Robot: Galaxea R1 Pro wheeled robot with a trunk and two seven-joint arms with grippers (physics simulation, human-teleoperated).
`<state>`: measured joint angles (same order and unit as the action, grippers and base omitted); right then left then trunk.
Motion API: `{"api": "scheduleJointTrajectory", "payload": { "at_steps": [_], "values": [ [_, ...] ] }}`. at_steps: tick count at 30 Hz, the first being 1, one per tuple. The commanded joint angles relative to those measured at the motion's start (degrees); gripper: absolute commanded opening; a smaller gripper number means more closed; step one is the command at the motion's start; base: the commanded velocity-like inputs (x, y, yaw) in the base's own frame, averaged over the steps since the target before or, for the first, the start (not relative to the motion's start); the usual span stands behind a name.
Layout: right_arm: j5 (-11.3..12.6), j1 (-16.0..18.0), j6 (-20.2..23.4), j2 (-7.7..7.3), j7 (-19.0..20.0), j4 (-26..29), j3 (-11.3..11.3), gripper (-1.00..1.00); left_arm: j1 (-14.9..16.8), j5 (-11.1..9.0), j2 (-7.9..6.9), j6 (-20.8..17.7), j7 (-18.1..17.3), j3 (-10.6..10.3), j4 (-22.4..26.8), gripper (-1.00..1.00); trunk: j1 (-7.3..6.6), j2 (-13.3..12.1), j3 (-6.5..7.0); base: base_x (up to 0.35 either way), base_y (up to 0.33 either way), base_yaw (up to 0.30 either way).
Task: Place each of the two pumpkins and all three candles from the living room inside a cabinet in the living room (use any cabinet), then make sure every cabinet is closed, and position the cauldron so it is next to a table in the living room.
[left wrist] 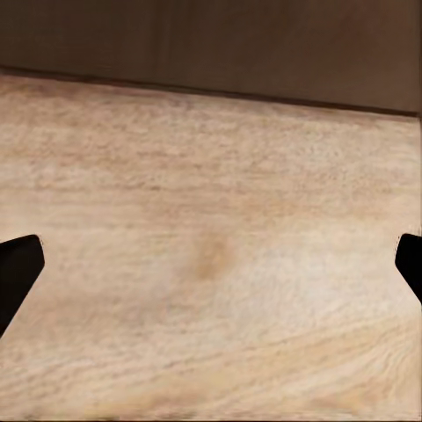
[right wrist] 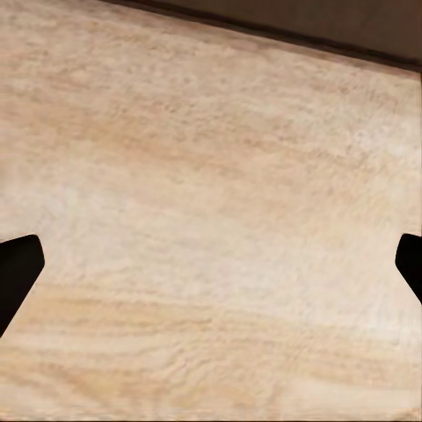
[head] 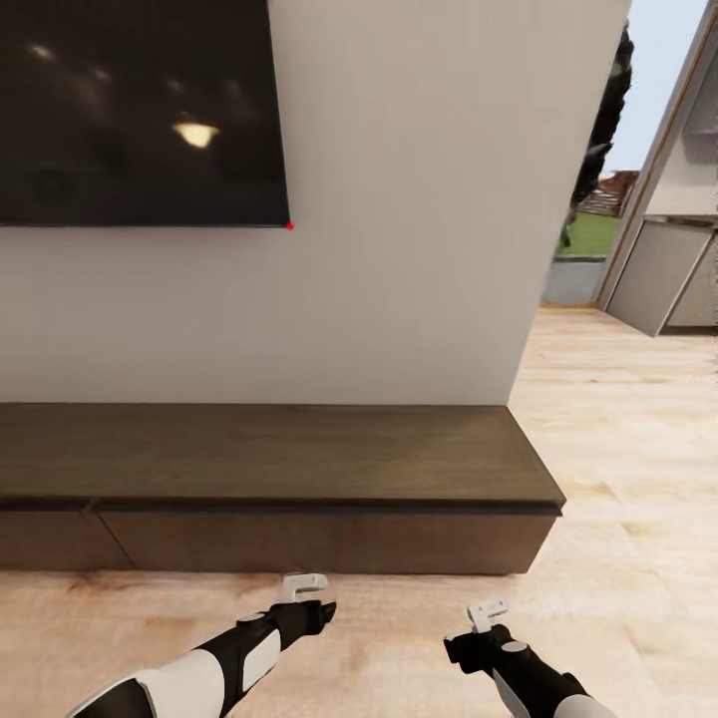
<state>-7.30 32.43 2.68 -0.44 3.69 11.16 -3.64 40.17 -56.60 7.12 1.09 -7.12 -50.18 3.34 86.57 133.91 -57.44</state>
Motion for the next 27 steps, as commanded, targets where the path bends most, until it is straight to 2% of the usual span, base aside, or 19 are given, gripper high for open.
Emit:
{"api": "scheduleJointTrajectory", "payload": {
  "at_steps": [1,11,17,24,26,27],
  "values": [
    [0.0,0.0,0.0,0.00,0.0,0.0,0.0,1.00,0.0,0.0,0.00,0.0,0.0,0.0,0.0,1.00,0.00,0.0,0.00,-0.325,0.000,0.000],
    [0.0,0.0,0.0,0.00,0.0,0.0,0.0,1.00,-0.1,0.0,0.00,0.1,-0.1,0.0,0.0,1.00,0.00,0.0,0.00,-0.317,0.000,0.000],
    [0.0,0.0,-0.6,-0.07,0.0,0.0,0.0,1.00,-0.1,-0.1,0.09,0.2,-0.1,0.0,0.1,1.00,0.00,0.0,0.00,-0.061,0.000,0.000],
    [-0.1,0.0,-0.9,0.00,0.0,0.2,-0.2,1.00,-0.3,0.0,0.34,-0.3,0.1,0.0,2.0,1.00,-1.54,-2.8,1.26,-0.002,0.000,0.000],
    [-0.1,0.0,-0.8,-0.14,-0.1,0.4,-0.2,1.00,-0.2,0.0,0.36,-1.5,0.1,0.0,2.9,1.00,-1.98,-3.6,1.62,0.000,0.000,0.000],
    [-0.1,0.0,-0.8,-0.27,-0.1,1.2,-0.1,1.00,-0.2,0.0,0.31,-4.8,0.1,0.0,4.5,1.00,-2.20,-4.0,1.79,0.000,0.000,0.000]
  ]
}}
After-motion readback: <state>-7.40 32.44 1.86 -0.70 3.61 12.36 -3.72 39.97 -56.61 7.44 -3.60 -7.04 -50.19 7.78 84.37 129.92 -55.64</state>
